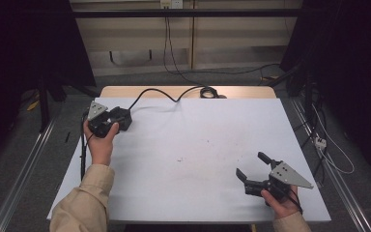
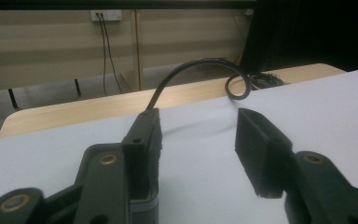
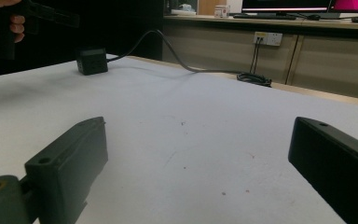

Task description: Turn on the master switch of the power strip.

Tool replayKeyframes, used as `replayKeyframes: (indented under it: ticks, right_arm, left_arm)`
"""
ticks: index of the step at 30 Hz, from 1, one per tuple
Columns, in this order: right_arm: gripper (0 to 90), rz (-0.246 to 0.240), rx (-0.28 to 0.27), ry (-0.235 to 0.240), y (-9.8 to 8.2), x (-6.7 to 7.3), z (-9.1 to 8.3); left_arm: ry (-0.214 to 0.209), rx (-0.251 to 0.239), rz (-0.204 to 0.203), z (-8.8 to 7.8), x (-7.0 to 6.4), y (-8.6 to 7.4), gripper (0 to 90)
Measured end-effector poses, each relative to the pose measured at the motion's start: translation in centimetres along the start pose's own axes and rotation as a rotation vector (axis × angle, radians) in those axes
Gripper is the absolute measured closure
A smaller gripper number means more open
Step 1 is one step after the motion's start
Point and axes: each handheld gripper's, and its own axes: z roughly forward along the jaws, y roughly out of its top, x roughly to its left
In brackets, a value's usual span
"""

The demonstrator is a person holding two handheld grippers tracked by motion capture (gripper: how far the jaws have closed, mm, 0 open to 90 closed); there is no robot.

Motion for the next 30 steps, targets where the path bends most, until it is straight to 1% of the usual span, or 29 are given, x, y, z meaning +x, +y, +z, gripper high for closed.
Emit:
replayKeyframes:
  ticks: [2,8,9,10,11,12,13,16,17,19,21,22,24,25,26,27,28,30]
  right_arm:
    - [3.9,0.0,0.0,0.0,0.0,0.0,0.0]
    - [3.9,0.0,-0.002,0.0,0.0,0.0,0.0]
    - [3.9,0.001,-0.002,0.001,0.0,0.0,0.0]
    - [3.9,-0.001,-0.002,0.001,0.0,0.0,0.0]
    - [3.9,-0.001,-0.002,0.001,0.0,0.0,0.0]
    - [3.9,0.0,-0.002,0.001,0.0,0.0,0.0]
    - [3.9,0.0,-0.002,0.001,0.0,0.0,0.0]
    - [3.9,-0.001,-0.004,0.002,0.0,0.0,0.0]
    - [3.9,-0.002,-0.004,0.001,0.0,0.0,0.0]
    - [3.9,-0.002,-0.002,0.001,0.0,0.0,0.1]
    - [3.9,-0.004,-0.003,0.001,0.0,0.0,0.1]
    - [3.9,-0.003,-0.001,0.001,0.0,0.0,0.1]
    - [3.9,-0.002,-0.001,0.001,0.0,0.0,0.1]
    - [3.9,-0.001,-0.001,0.001,0.0,0.0,0.1]
    - [3.9,-0.001,-0.001,0.001,0.0,0.0,0.1]
    - [3.9,-0.002,-0.001,0.0,0.0,0.0,0.1]
    - [3.9,-0.004,0.0,0.001,0.0,0.0,0.1]
    - [3.9,0.0,0.001,0.0,0.0,-0.1,0.1]
  left_arm:
    - [-0.002,0.0,-0.006,0.1,0.1,-0.1,55.4]
    - [0.013,0.011,-0.014,0.3,0.5,-0.3,64.7]
    - [0.015,0.009,-0.029,0.4,0.7,-0.4,65.2]
    - [0.011,0.014,-0.024,0.4,0.8,-0.4,66.9]
    - [0.007,0.012,-0.033,0.5,0.8,-0.5,68.3]
    - [0.013,0.01,-0.043,0.5,0.9,-0.6,68.7]
    - [0.006,0.009,-0.047,0.5,1.0,-0.6,70.5]
    - [0.006,0.011,-0.046,0.6,1.2,-0.7,73.8]
    - [0.011,0.009,-0.055,0.7,1.2,-0.7,74.3]
    - [0.017,0.016,-0.049,0.8,1.4,-0.8,74.8]
    - [0.018,0.017,-0.052,0.8,1.5,-0.9,75.9]
    - [0.024,0.032,-0.046,0.9,1.7,-1.0,76.4]
    - [0.022,0.034,-0.047,0.9,1.7,-1.0,77.6]
    - [0.018,0.043,-0.034,1.0,1.8,-1.0,78.3]
    - [0.018,0.043,-0.037,1.1,1.8,-0.9,79.3]
    - [0.015,0.046,-0.029,1.1,1.9,-0.8,80.3]
    - [0.021,0.046,-0.03,1.2,1.9,-0.7,80.7]
    - [0.018,0.049,-0.028,1.2,2.0,-0.6,81.0]
